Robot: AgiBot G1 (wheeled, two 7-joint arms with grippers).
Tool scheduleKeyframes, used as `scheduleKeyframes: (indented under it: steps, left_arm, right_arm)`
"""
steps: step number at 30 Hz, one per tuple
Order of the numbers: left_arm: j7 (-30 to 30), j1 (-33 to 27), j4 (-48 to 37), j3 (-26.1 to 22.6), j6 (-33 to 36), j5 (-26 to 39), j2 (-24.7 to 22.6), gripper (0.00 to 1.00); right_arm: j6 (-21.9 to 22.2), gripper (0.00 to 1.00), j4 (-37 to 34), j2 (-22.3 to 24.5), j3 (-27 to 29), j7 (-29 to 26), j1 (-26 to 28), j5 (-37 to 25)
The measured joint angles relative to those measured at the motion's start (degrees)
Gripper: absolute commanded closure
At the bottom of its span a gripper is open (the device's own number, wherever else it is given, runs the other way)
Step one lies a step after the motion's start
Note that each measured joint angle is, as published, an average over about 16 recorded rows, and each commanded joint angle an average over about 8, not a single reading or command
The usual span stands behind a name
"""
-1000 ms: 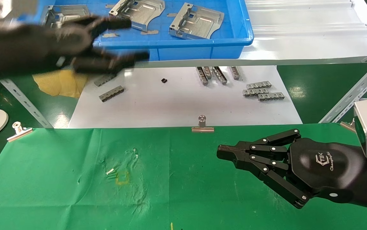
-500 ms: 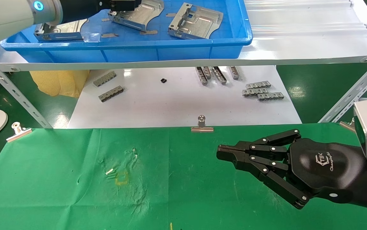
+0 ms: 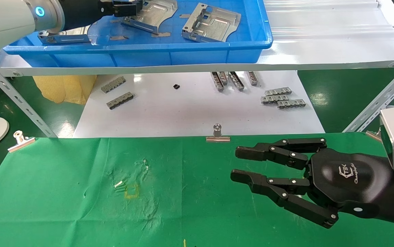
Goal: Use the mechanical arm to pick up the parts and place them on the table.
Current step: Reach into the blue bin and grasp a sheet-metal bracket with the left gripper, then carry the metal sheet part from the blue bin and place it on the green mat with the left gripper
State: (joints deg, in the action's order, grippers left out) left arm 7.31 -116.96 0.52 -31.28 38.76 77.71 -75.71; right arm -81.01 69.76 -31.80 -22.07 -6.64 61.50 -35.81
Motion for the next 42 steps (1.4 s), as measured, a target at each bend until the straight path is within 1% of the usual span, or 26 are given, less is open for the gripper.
scheduleKeyframes:
  steps: [20,27,31,34,38,42]
  left_arm:
    - [-0.15,0.10,0.04,-0.58,-1.37,0.81,-0.18,1.00]
    - [-0.43,0.13,0.59,-0.24,0.03,0.30,0.15,1.00]
    - [-1.05,-0.07,1.34,0.26,2.71,-0.47,0.88,1.00]
    - [-1.80,-0.33,2.15,0.80,6.06,-1.32,1.76,1.00]
    - [-3.25,-0.65,3.46,1.60,12.32,-2.64,3.35,1.00]
    - [-5.15,-0.89,4.83,2.37,20.05,-4.03,5.31,1.00]
  right_arm:
    - [0.00,0.00,0.00,0.00,0.00,0.00,0.00,0.00]
    - [0.00,0.00,0.00,0.00,0.00,0.00,0.00,0.00]
    - [0.00,0.00,0.00,0.00,0.00,0.00,0.00,0.00]
    - [0.00,0.00,0.00,0.00,0.00,0.00,0.00,0.00]
    - [0.00,0.00,0.00,0.00,0.00,0.00,0.00,0.00]
    - [0.00,0.00,0.00,0.00,0.00,0.00,0.00,0.00]
